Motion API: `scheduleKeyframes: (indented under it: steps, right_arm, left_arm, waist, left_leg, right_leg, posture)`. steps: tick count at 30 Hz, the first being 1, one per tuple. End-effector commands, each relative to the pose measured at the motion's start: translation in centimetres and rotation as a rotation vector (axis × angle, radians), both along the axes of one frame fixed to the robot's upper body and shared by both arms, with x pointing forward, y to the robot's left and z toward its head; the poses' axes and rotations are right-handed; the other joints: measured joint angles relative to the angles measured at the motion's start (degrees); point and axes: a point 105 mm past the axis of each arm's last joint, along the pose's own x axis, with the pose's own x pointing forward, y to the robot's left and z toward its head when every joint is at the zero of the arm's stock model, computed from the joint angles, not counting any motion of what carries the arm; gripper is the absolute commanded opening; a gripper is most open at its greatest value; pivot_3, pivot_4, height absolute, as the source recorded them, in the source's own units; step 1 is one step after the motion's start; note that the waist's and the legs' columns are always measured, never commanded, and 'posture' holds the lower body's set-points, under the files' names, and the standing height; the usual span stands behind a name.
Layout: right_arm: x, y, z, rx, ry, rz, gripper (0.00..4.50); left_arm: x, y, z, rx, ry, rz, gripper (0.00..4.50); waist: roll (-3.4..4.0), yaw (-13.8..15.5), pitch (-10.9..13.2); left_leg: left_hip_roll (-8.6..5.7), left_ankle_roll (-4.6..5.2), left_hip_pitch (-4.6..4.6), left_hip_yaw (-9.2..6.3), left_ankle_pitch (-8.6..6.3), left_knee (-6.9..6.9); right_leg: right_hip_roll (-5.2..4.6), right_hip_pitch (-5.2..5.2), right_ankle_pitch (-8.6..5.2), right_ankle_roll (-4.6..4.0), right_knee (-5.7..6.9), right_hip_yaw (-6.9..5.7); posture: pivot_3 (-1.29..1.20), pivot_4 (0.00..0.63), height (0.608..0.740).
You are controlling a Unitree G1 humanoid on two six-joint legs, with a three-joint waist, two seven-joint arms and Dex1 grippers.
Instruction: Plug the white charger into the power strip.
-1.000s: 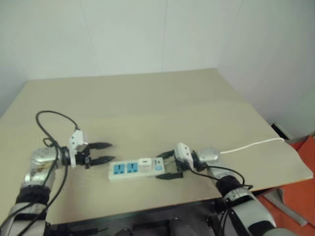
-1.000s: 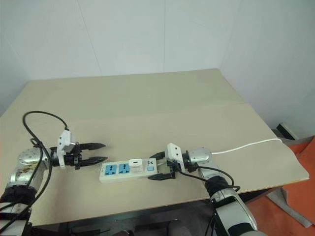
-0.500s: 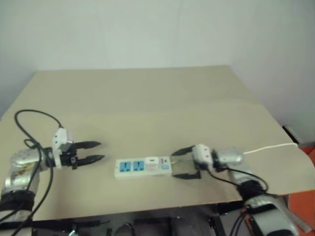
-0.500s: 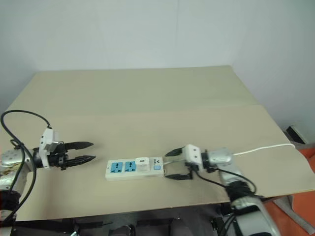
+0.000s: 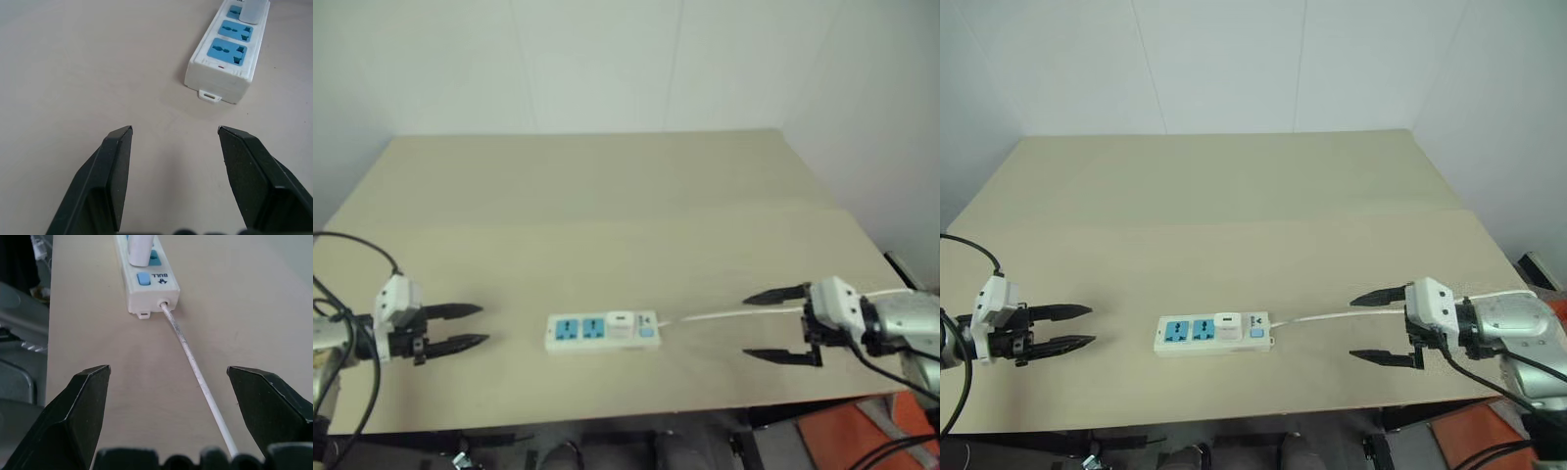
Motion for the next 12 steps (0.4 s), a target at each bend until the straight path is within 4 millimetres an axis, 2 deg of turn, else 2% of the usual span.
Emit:
scheduleKeyframes:
  steps: [1, 12]
  right_arm:
    - [-0.4, -0.1, 1.16, 0.002, -0.028, -0.021, 4.47]
    - [-1.37, -0.9, 0.9, -0.008, -0.044, -0.097, 4.47]
  left_arm:
    - [0.67, -1.03, 0.98, -0.005, -0.045, -0.032, 3.02]
    - [1.6, -2.02, 1.13, -0.005, -0.043, -0.076, 3.02]
  waist:
    - [0.0, 0.04, 0.0]
    - [-0.02, 0.07, -0.01]
  left_leg:
    - [0.0, 0.0, -0.01, 0.01, 0.0, 0.03]
    - [-0.01, 0.0, -0.07, 0.01, 0.0, 0.19]
  right_leg:
    - [0.0, 0.0, 0.02, 0.02, 0.01, 0.0]
    - [0.01, 0.03, 0.03, 0.04, 0.07, 0.02]
  posture:
    - [0.0, 0.15, 0.74]
    - [0.0, 0.15, 0.74]
